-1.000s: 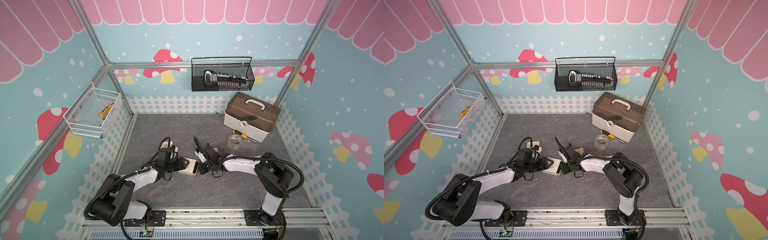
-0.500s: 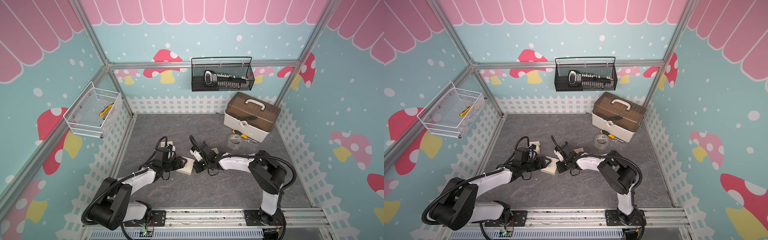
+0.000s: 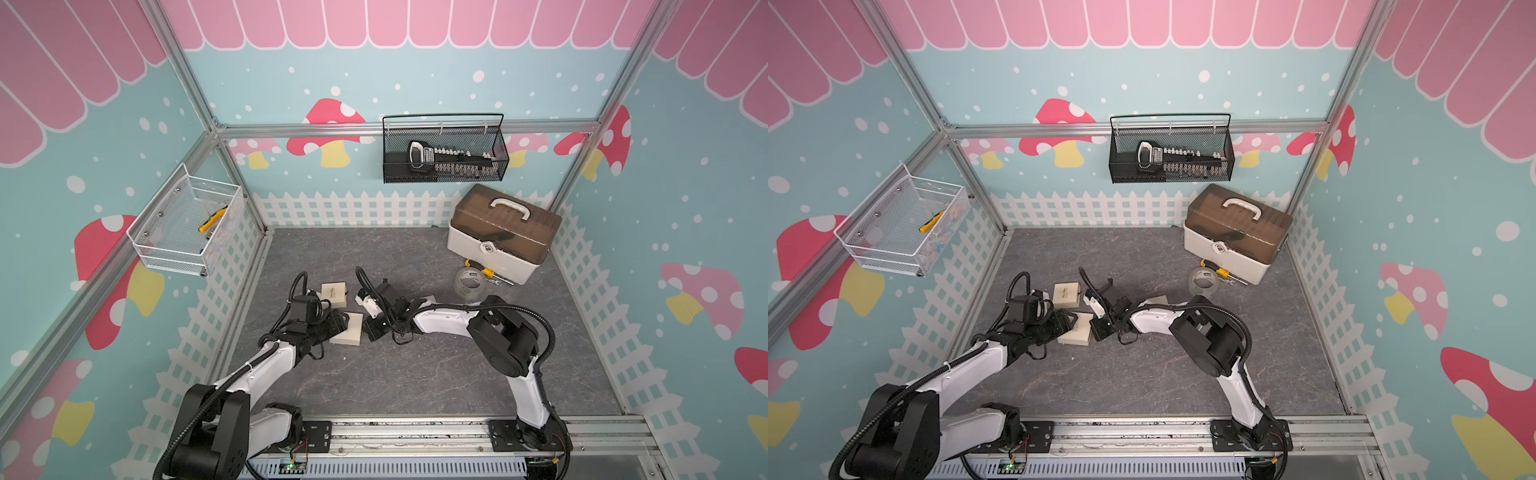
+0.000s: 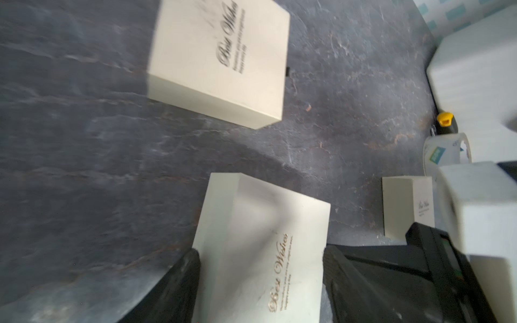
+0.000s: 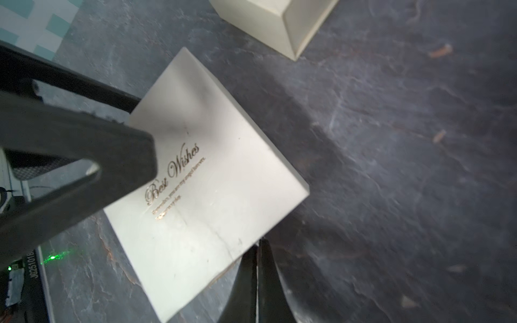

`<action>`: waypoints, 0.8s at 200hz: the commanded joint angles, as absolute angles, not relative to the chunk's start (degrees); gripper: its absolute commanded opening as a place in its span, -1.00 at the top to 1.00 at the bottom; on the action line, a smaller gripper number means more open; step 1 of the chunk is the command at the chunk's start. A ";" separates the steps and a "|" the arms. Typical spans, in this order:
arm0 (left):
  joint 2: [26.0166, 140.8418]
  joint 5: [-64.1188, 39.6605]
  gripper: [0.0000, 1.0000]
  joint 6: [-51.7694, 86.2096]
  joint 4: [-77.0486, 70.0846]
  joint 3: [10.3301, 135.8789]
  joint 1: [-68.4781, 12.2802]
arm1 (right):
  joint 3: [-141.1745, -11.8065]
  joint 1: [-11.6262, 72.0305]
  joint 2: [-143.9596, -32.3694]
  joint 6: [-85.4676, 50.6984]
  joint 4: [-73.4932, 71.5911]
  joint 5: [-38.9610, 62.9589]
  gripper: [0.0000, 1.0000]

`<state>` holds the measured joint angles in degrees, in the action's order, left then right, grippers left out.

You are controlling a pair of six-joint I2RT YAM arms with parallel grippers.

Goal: Place the earrings into the drawer-style jewelry box
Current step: Move the jewelry box to the center of the board.

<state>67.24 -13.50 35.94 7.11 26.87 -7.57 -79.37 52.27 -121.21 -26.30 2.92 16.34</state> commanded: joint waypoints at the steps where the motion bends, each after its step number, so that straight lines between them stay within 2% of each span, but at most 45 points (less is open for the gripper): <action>1: 65.48 -9.23 -0.42 38.79 11.37 26.79 -5.09 | -84.05 53.57 -124.30 -24.50 1.31 17.71 1.00; 43: 63.41 -4.65 -0.49 40.34 15.73 27.33 -1.33 | -89.93 54.14 -129.01 -24.42 1.32 17.90 1.00; 60: 62.28 -2.87 -0.60 40.87 17.69 27.40 -0.40 | -90.11 54.07 -128.30 -23.72 1.70 16.36 1.00; 85: 57.38 1.65 -0.86 41.57 22.21 28.33 -0.25 | -86.92 54.07 -123.53 -22.79 2.02 12.56 1.00; 114: 49.81 4.59 -0.98 40.02 24.98 30.16 -0.27 | -79.48 53.71 -113.98 -22.69 1.93 5.46 0.99; 134: 48.88 2.90 -0.97 38.33 22.90 32.08 -1.73 | -73.37 52.50 -105.65 -23.77 2.40 0.34 0.59; 154: 52.28 4.25 -0.98 37.17 20.08 35.48 -7.29 | -70.40 50.46 -99.22 -25.14 7.92 -3.62 0.05; 160: 53.65 5.16 -0.98 36.73 18.85 36.49 -9.65 | -69.87 49.80 -97.39 -26.31 9.94 -5.98 -0.22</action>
<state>50.37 2.24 39.20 21.98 32.29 -3.70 -72.16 52.34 -103.33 -24.64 4.12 2.70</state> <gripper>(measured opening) 0.989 0.427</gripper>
